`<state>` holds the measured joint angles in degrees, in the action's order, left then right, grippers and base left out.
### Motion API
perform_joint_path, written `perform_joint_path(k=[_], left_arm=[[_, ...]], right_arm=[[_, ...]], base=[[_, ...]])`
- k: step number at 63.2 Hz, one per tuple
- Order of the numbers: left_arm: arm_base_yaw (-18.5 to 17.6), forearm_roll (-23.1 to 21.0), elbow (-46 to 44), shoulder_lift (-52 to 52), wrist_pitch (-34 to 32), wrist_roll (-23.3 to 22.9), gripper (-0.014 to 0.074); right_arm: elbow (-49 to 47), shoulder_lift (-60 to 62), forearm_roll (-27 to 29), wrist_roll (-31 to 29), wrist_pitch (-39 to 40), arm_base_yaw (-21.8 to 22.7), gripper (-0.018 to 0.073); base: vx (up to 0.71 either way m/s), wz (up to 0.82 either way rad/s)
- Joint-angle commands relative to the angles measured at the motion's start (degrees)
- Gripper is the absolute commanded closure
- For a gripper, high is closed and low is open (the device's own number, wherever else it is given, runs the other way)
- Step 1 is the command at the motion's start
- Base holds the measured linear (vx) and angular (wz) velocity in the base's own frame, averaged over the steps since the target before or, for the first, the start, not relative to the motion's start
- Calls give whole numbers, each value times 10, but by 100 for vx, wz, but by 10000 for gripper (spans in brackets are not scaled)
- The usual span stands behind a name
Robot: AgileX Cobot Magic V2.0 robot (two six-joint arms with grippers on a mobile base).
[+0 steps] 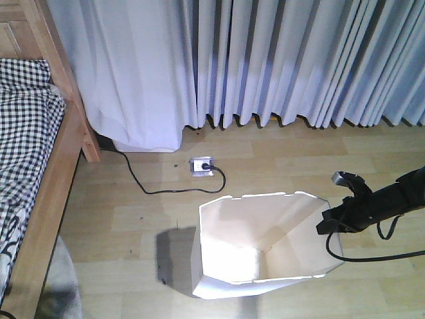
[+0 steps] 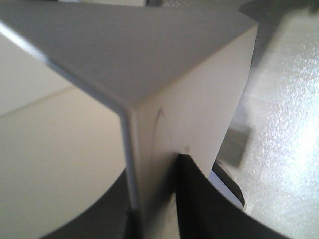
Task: Move trash bin to bedside with robot
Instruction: 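Drive along the bed toward the curtains, carrying the bin in the right gripper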
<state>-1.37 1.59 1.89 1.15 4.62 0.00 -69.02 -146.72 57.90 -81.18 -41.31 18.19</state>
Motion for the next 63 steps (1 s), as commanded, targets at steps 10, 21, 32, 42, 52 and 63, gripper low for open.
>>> perform_joint_path(k=[10, 21, 32, 42, 52, 63], left_arm=[[0, -6, 7, 4, -42, -8, 603], [0, -6, 7, 4, -42, -8, 603], [0, -6, 7, 4, -42, -8, 603], [0, -6, 7, 4, -42, -8, 603], [0, -6, 7, 4, -42, -8, 603], [0, -6, 7, 4, -42, -8, 603]], right_arm=[[-6, 44, 41, 0, -127, 0, 563], [-6, 44, 41, 0, -127, 0, 563], [-6, 44, 41, 0, -127, 0, 563], [-6, 44, 41, 0, -127, 0, 563], [-6, 44, 41, 0, -127, 0, 563], [-6, 44, 41, 0, -127, 0, 563]], base=[[17, 2], [17, 3], [17, 2], [16, 0], [15, 0], [14, 2]])
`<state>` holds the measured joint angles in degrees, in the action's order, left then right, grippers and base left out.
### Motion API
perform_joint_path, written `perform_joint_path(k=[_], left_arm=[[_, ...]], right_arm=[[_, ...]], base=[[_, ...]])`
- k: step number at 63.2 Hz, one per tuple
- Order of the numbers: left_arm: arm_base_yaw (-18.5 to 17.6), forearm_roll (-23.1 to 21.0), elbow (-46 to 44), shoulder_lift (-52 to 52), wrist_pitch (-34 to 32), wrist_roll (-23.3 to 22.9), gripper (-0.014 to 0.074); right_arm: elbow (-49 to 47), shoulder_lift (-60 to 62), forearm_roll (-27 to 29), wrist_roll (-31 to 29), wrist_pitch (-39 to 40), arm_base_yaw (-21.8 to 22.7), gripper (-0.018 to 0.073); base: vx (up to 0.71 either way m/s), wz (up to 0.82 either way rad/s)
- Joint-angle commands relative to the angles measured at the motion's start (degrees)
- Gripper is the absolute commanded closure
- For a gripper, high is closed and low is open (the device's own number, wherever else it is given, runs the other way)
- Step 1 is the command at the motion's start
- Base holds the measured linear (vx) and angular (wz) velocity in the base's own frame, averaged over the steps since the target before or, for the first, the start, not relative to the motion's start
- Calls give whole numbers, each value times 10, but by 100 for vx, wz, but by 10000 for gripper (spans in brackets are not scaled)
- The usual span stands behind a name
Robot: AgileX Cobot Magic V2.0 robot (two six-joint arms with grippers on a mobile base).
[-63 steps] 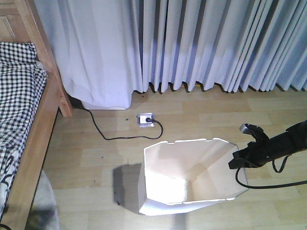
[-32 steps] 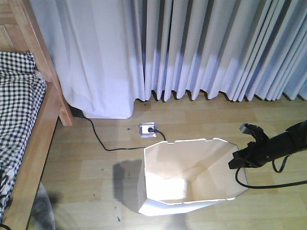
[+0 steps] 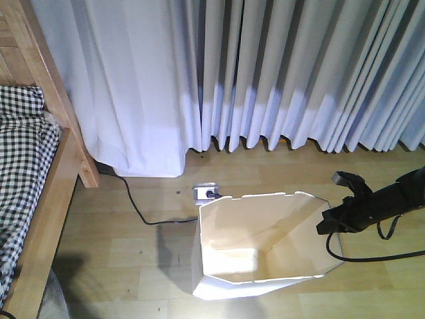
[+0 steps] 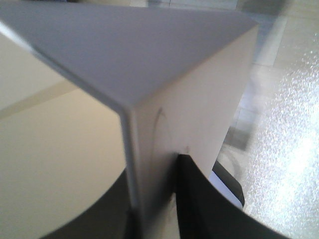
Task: Move trash bin to bedside with robot
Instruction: 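Drive along the bed toward the curtains, carrying the bin in the right gripper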
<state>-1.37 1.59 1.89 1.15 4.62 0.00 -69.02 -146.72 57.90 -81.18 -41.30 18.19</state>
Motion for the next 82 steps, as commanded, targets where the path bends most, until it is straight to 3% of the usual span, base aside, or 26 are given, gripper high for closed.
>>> perform_joint_path(k=[1, 82], left_arm=[[0, -6, 7, 4, -42, -8, 603], [0, -6, 7, 4, -42, -8, 603]], right_arm=[[-6, 44, 41, 0, -127, 0, 563], [-6, 44, 41, 0, -127, 0, 563]], base=[[14, 3], [7, 1]])
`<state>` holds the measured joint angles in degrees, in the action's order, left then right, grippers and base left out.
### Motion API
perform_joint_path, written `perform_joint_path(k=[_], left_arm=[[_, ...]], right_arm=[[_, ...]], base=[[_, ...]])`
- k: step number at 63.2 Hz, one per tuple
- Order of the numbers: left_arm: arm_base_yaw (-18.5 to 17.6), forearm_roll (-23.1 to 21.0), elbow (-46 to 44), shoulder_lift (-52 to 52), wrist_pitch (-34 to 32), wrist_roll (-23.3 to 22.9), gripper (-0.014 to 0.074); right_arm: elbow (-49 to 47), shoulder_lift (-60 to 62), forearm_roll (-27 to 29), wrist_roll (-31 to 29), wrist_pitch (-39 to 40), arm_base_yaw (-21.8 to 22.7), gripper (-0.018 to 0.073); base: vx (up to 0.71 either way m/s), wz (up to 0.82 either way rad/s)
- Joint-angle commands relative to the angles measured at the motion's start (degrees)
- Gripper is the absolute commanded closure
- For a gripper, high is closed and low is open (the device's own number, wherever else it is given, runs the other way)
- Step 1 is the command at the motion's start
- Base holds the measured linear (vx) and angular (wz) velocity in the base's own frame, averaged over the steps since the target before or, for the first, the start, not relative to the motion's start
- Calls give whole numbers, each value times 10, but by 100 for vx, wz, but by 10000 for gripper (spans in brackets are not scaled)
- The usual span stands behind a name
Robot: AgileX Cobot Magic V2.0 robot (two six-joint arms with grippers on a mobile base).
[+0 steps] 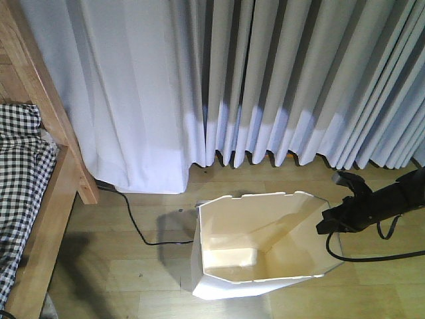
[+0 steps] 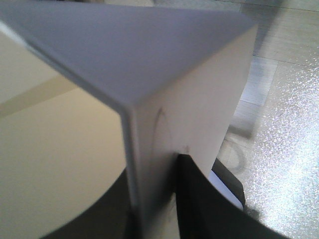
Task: Move trash bin to bedside with robot
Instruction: 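Drive along the bed toward the curtains, carrying the bin in the right gripper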
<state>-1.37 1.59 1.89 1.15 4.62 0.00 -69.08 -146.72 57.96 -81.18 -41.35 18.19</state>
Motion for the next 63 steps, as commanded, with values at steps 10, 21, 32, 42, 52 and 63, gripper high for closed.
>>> perform_joint_path(k=[10, 21, 32, 42, 52, 63], left_arm=[[0, -6, 7, 4, -42, -8, 603], [0, -6, 7, 4, -42, -8, 603], [0, -6, 7, 4, -42, -8, 603], [0, -6, 7, 4, -42, -8, 603], [0, -6, 7, 4, -42, -8, 603], [0, -6, 7, 4, -42, -8, 603]], right_arm=[[-5, 44, 40, 0, -127, 0, 563], [-5, 44, 41, -14, -117, 0, 563], [-5, 44, 41, -17, -117, 0, 563], [-5, 44, 41, -17, -118, 0, 563], [-5, 44, 41, -17, -118, 0, 563], [-5, 44, 57, -34, -101, 0, 563]], base=[[0, 0], [0, 0], [0, 0], [0, 0], [0, 0], [0, 0]])
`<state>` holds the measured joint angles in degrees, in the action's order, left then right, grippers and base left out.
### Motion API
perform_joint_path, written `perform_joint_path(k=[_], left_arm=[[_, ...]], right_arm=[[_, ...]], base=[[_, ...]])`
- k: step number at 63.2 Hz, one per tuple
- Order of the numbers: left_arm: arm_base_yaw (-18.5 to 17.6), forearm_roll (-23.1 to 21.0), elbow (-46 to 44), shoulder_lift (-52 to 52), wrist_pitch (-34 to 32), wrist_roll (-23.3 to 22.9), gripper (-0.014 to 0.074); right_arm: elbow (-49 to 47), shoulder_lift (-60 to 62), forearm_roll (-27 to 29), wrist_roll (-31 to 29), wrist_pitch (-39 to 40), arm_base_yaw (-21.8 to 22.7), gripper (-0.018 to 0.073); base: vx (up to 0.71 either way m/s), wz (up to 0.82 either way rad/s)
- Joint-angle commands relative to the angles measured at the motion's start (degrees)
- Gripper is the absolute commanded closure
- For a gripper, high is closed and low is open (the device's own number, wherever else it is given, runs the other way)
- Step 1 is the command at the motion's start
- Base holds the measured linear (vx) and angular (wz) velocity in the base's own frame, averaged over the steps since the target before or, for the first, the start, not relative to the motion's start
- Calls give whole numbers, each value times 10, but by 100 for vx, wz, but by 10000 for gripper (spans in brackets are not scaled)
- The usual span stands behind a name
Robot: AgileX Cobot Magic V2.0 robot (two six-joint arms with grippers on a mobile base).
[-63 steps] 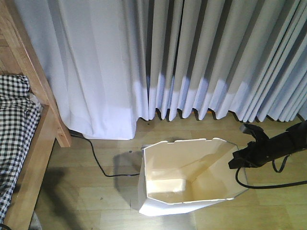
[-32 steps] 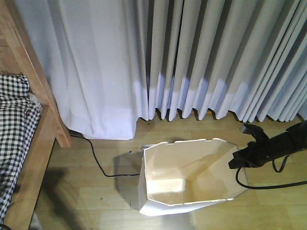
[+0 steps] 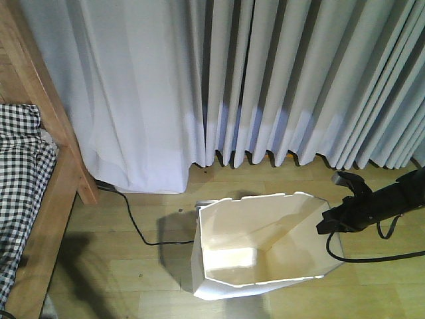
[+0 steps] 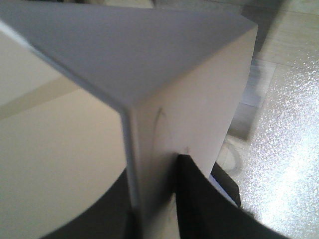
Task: Move trash bin to bedside with robot
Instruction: 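Drive along the bed toward the curtains, carrying the bin in the right gripper, then lower the white bin onto the floor beside the bed with the right gripper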
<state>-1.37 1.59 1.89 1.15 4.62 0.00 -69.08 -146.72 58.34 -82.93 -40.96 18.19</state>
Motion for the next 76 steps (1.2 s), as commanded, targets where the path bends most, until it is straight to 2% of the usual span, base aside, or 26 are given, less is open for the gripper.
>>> perform_joint_path(k=[1, 22, 27, 35, 43, 51, 63, 76], left_arm=[[0, -6, 7, 4, -42, -8, 603], [0, -6, 7, 4, -42, -8, 603], [0, -6, 7, 4, -42, -8, 603], [0, -6, 7, 4, -42, -8, 603], [0, -6, 7, 4, -42, -8, 603], [0, -6, 7, 4, -42, -8, 603], [0, -6, 7, 4, -42, -8, 603], [0, -6, 7, 4, -42, -8, 603]], right_arm=[[-5, 44, 57, -16, -105, 0, 563], [-5, 44, 89, -8, -105, 0, 563], [-12, 41, 84, 0, -73, -3, 563], [-29, 28, 46, 51, -18, -22, 563], [-62, 9, -2, 78, 4, -54, 562], [-111, -19, -24, 143, 26, -84, 561], [-195, -79, -26, 206, 10, -94, 558], [-260, -146, -46, 233, -14, -94, 555]], base=[[0, 0], [0, 0], [0, 0], [0, 0], [0, 0], [0, 0], [0, 0], [0, 0]])
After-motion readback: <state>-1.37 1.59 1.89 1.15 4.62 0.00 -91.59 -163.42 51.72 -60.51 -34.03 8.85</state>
